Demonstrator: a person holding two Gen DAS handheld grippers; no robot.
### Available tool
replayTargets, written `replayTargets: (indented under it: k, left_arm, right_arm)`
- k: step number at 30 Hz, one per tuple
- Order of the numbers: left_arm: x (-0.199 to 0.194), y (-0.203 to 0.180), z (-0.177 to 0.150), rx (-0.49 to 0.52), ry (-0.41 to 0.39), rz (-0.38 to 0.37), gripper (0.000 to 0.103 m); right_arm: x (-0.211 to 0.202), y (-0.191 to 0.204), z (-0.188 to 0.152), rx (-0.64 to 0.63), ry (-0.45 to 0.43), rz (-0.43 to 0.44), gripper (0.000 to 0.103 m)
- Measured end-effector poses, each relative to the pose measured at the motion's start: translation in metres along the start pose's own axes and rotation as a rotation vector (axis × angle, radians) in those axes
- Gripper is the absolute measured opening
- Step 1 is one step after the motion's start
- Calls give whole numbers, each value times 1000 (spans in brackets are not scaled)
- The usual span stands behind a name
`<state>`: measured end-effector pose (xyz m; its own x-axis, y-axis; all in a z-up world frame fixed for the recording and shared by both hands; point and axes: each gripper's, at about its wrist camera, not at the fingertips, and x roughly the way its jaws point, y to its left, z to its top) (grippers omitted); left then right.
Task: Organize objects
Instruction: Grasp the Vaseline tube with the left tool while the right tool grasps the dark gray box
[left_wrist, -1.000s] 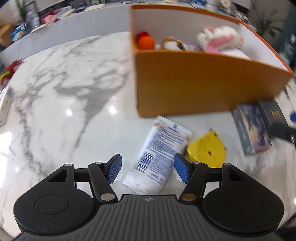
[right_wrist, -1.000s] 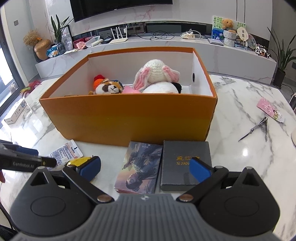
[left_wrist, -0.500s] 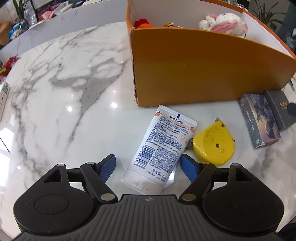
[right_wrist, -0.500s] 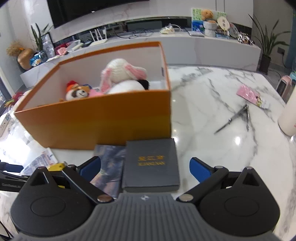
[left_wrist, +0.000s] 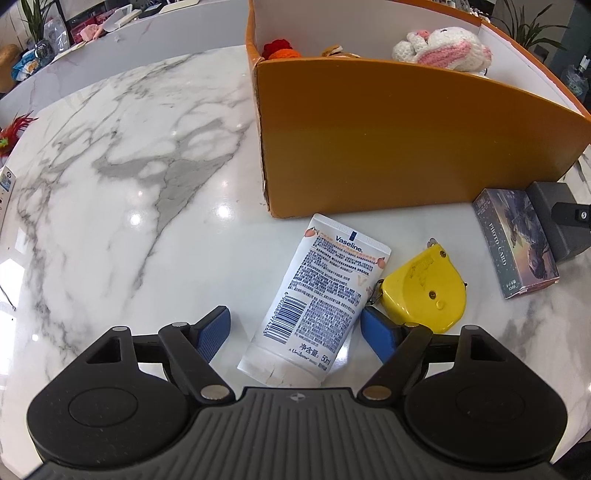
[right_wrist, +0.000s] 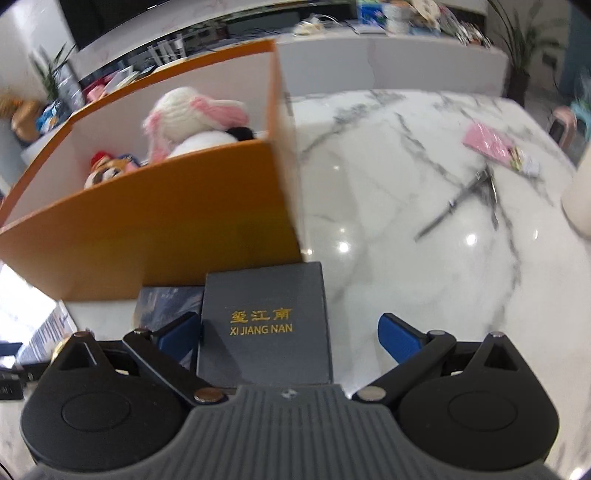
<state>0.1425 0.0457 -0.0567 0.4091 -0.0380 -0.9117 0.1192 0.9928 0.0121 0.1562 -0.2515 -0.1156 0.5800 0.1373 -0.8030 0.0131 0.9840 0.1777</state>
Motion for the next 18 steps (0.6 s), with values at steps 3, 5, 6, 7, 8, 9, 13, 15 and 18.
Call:
replayTargets:
  k: [3, 5, 6, 7, 8, 9, 13, 15, 18]
  left_arm:
    - [0, 0, 0, 0, 0, 1, 92]
    - [0, 0, 0, -4, 2, 3, 93]
    - [0, 0, 0, -6, 2, 4, 93]
    - [0, 0, 0, -9, 2, 5, 93]
    - [0, 0, 1, -11, 3, 6, 93]
    - [0, 0, 0, -14, 2, 7, 93]
    - [-1, -1, -1, -33, 4, 14, 93]
    - [-1, -1, -1, -49, 8, 20, 93]
    - [-2, -1, -1, -67, 12, 28, 93]
  right_arm:
    - [-5, -3, -1, -10, -13, -62, 102]
    - [-7, -2, -1, -23, -17, -76, 102]
    - [-6, -1, -1, -28, -16, -66, 102]
    - [-4, 1, -1, -34, -13, -46, 102]
    - [-1, 2, -1, -40, -5, -25, 102]
    - [3, 3, -2, -47, 4, -11, 102]
    - [20, 13, -2, -115, 44, -50, 102]
    - [25, 16, -4, -148, 46, -86, 102]
    - [26, 15, -6, -158, 44, -99, 102]
